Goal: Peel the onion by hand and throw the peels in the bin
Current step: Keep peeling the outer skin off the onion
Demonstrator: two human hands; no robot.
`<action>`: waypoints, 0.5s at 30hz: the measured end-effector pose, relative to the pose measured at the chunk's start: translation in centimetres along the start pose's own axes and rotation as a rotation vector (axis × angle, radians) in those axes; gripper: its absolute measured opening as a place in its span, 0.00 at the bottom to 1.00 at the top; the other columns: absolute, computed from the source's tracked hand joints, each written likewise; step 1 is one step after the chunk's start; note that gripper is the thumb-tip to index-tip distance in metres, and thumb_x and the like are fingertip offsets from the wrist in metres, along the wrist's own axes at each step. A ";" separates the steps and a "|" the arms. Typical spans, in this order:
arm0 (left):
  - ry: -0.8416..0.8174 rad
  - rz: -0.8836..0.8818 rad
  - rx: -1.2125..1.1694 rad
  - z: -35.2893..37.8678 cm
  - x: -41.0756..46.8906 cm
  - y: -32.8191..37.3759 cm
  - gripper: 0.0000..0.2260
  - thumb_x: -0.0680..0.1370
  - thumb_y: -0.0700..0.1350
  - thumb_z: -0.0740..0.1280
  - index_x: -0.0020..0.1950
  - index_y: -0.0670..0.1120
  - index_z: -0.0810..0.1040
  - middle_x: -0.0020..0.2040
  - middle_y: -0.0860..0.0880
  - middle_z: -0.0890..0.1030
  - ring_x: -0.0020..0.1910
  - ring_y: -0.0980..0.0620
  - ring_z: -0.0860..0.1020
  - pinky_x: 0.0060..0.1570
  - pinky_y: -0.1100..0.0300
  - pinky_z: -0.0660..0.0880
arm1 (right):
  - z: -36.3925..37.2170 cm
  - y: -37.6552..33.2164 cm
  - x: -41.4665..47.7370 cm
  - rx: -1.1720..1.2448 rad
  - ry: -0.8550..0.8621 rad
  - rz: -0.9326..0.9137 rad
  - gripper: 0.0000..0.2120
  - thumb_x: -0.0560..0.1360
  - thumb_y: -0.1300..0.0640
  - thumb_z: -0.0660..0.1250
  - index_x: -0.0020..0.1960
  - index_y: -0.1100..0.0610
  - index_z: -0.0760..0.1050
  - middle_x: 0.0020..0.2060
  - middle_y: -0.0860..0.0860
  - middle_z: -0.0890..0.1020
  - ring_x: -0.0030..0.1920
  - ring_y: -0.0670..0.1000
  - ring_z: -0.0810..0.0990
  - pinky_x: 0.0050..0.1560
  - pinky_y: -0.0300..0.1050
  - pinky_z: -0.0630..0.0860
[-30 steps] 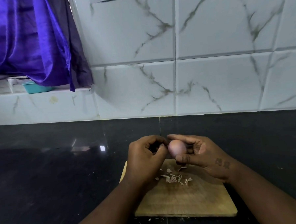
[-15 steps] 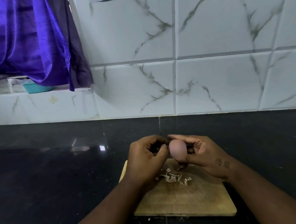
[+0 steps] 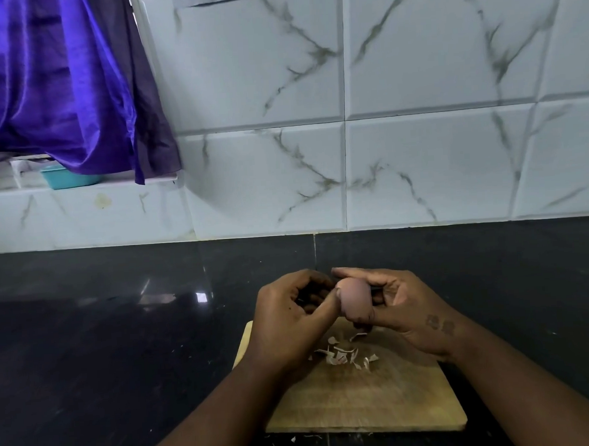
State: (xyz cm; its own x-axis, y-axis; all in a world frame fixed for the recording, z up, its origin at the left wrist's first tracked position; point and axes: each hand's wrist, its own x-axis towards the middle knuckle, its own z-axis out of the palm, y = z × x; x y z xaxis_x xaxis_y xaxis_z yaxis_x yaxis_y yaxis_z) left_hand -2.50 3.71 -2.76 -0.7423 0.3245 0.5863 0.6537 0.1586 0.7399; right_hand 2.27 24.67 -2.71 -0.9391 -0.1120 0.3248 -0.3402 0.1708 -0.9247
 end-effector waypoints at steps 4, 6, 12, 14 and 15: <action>0.023 -0.027 -0.003 0.0 0.2 -0.5 0.09 0.78 0.36 0.72 0.48 0.50 0.88 0.43 0.53 0.87 0.44 0.52 0.86 0.45 0.46 0.85 | 0.2 0.1 0.0 -0.002 -0.011 0.003 0.29 0.71 0.60 0.79 0.71 0.51 0.79 0.65 0.50 0.84 0.63 0.52 0.85 0.60 0.54 0.83; 0.032 -0.047 -0.018 0.1 0.2 -0.5 0.11 0.79 0.34 0.70 0.48 0.50 0.88 0.43 0.52 0.88 0.44 0.51 0.87 0.46 0.43 0.85 | 0.3 0.1 0.1 0.000 -0.004 0.002 0.29 0.71 0.60 0.79 0.71 0.51 0.79 0.65 0.50 0.84 0.63 0.52 0.85 0.60 0.54 0.84; 0.025 -0.022 -0.028 0.1 -0.2 0.0 0.04 0.80 0.42 0.75 0.52 0.50 0.88 0.44 0.54 0.88 0.46 0.54 0.87 0.48 0.47 0.85 | 0.4 0.0 0.3 -0.035 0.096 -0.026 0.28 0.70 0.63 0.80 0.68 0.51 0.81 0.60 0.53 0.86 0.58 0.54 0.87 0.57 0.57 0.85; 0.044 -0.002 0.016 0.2 -0.2 0.0 0.04 0.78 0.42 0.76 0.52 0.50 0.89 0.44 0.55 0.89 0.45 0.56 0.87 0.46 0.50 0.86 | 0.5 -0.1 0.3 -0.068 0.116 -0.051 0.27 0.68 0.63 0.81 0.66 0.51 0.82 0.58 0.52 0.87 0.57 0.53 0.87 0.58 0.54 0.85; 0.055 0.005 0.037 0.2 -0.2 -0.1 0.04 0.78 0.42 0.77 0.51 0.50 0.89 0.43 0.55 0.89 0.44 0.57 0.87 0.46 0.50 0.86 | 0.5 -0.1 0.3 -0.083 0.122 -0.064 0.27 0.67 0.61 0.82 0.65 0.51 0.83 0.57 0.51 0.87 0.57 0.52 0.87 0.57 0.52 0.85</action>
State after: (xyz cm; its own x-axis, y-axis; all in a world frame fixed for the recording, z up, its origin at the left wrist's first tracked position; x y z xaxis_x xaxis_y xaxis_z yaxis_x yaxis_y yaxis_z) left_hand -2.33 3.80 -3.01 -0.7455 0.2740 0.6076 0.6615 0.1922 0.7249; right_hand 2.00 24.10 -2.64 -0.9126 -0.0061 0.4089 -0.3975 0.2480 -0.8835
